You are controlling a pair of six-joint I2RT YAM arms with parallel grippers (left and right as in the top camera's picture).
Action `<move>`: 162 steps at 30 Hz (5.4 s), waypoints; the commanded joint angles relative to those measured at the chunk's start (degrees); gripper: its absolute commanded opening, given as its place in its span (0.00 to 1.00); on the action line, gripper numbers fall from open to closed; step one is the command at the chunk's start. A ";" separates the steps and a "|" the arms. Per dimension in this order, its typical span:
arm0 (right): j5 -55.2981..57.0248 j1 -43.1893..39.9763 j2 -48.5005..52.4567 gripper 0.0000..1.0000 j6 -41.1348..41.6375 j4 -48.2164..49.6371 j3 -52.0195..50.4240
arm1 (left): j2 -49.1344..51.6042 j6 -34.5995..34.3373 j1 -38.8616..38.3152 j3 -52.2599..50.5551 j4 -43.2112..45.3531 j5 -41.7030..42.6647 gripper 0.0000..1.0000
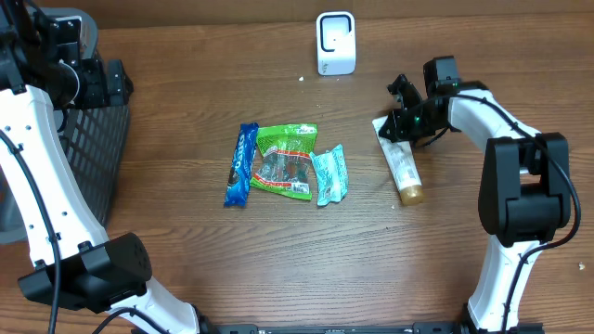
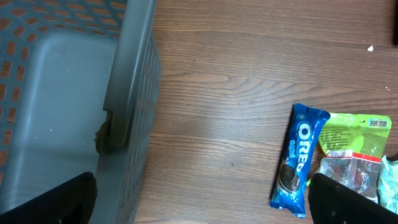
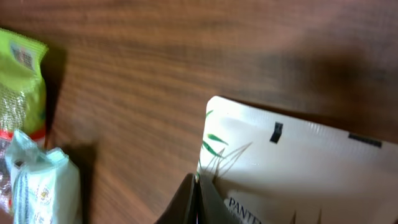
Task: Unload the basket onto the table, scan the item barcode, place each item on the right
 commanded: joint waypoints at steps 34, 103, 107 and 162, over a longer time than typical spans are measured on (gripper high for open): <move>35.82 12.83 -16.04 0.04 38.16 -24.83 -15.15 | -1.09 1.22 -0.48 0.09 0.00 0.61 1.00; 5.35 -6.51 -13.07 0.61 18.67 -14.58 7.87 | -1.09 1.22 -0.48 0.09 0.00 0.61 1.00; 2.69 -12.79 -11.78 0.64 17.51 -13.66 6.67 | -1.09 1.22 -0.48 0.09 0.00 0.61 1.00; -14.16 -18.38 4.74 0.48 -0.13 -11.02 0.72 | -1.09 1.22 -0.48 0.09 0.00 0.61 1.00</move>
